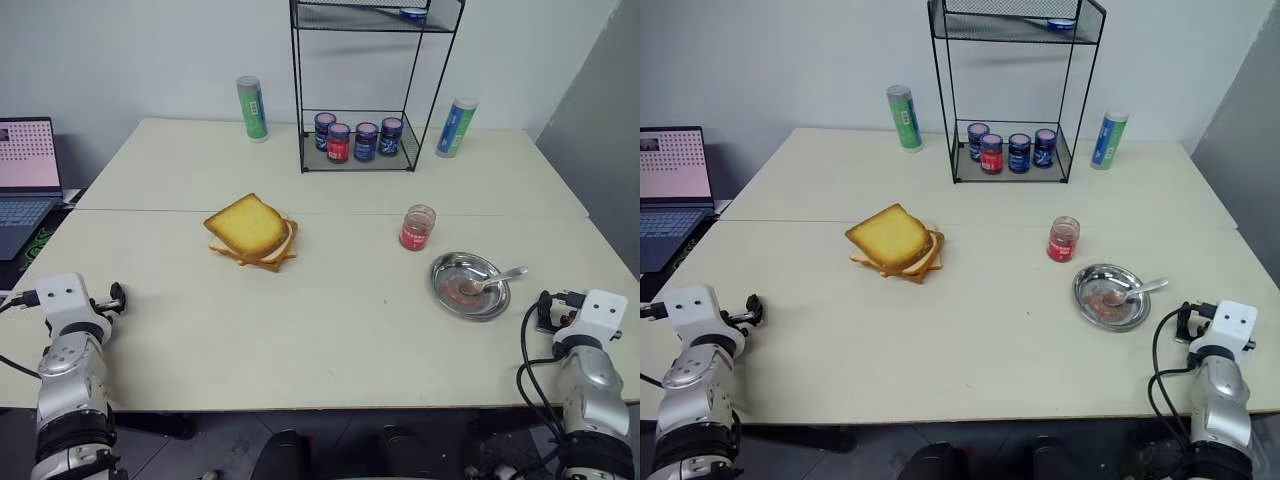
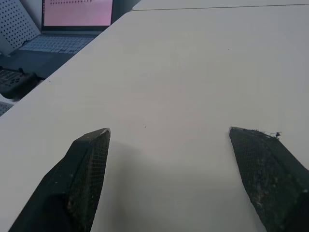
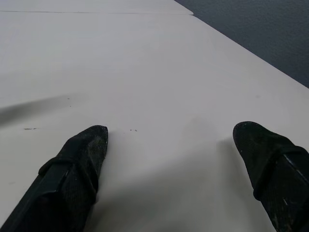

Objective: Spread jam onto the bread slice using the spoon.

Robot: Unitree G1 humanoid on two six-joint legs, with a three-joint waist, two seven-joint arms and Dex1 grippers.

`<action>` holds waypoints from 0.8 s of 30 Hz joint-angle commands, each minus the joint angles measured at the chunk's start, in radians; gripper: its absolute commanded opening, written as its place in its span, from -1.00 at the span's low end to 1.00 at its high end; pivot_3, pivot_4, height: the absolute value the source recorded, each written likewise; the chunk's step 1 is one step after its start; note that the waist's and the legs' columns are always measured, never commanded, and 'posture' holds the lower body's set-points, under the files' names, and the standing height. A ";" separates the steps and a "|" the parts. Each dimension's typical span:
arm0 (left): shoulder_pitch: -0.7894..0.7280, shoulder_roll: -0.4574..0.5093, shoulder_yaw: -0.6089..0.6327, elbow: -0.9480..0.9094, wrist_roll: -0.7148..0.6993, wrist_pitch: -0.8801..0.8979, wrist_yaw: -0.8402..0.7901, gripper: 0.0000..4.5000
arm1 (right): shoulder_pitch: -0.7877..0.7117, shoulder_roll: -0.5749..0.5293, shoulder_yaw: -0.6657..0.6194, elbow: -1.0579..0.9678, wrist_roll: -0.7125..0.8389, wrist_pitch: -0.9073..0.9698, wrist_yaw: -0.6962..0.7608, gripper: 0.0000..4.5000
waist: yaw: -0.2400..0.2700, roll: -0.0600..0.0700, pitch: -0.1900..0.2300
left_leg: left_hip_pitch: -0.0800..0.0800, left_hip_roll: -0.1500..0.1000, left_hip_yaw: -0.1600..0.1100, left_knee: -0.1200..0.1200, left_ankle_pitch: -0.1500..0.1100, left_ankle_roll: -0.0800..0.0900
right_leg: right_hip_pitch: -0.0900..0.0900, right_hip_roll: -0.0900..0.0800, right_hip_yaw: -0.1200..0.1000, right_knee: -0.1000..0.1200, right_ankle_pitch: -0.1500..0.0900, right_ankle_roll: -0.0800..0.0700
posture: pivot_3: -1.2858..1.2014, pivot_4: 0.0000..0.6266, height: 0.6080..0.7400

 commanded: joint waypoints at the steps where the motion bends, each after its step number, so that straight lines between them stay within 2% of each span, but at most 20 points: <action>1: -0.014 0.000 -0.022 0.012 0.023 0.006 -0.001 0.83 | 0.021 -0.008 -0.016 -0.004 0.004 0.015 -0.020 0.99 | 0.000 0.000 0.000 | 0.000 0.000 0.000 0.000 0.000 0.000 | 0.000 0.000 0.000 0.000 0.000 0.000 | 0.03 -0.52 1.00; 11: -0.060 0.002 -0.023 0.044 0.013 0.010 -0.042 0.83 | 0.035 -0.020 -0.046 -0.040 0.013 0.020 -0.043 0.99 | 0.007 0.003 0.002 | -0.003 0.000 0.000 0.000 0.000 0.000 | -0.001 0.000 -0.001 -0.003 0.000 0.000 | 0.03 -0.52 1.00; 15: -0.121 0.052 0.004 -0.004 -0.062 0.066 -0.159 0.83 | -0.001 -0.121 -0.032 -0.212 -0.034 -0.005 -0.016 0.99 | 0.015 0.012 0.009 | -0.008 -0.001 0.001 0.000 0.001 0.002 | -0.001 -0.001 -0.001 -0.003 0.000 0.001 | 0.03 -0.52 1.00; 18: -0.182 0.097 0.006 -0.018 -0.124 0.134 -0.280 0.83 | -0.080 -0.193 0.005 -0.350 0.061 0.080 0.104 0.99 | 0.018 0.016 0.014 | -0.013 -0.001 0.003 0.001 0.002 0.003 | -0.007 -0.001 -0.001 -0.002 0.002 0.003 | 0.03 -0.52 1.00; 21: -0.250 0.146 -0.026 -0.017 -0.163 0.220 -0.419 0.83 | -0.140 -0.255 0.070 -0.511 0.232 0.284 0.254 0.99 | 0.012 0.015 0.014 | -0.021 0.001 0.002 0.001 0.002 0.004 | -0.017 0.002 -0.002 0.002 0.002 0.003 | 0.03 -0.52 1.00; 24: -0.307 0.200 -0.074 -0.062 -0.187 0.312 -0.544 0.83 | -0.169 -0.320 0.124 -0.641 0.387 0.468 0.366 0.99 | 0.014 0.013 0.013 | -0.023 0.003 0.000 -0.001 0.002 0.004 | -0.017 0.004 -0.006 0.001 0.001 0.003 | 0.03 -0.52 1.00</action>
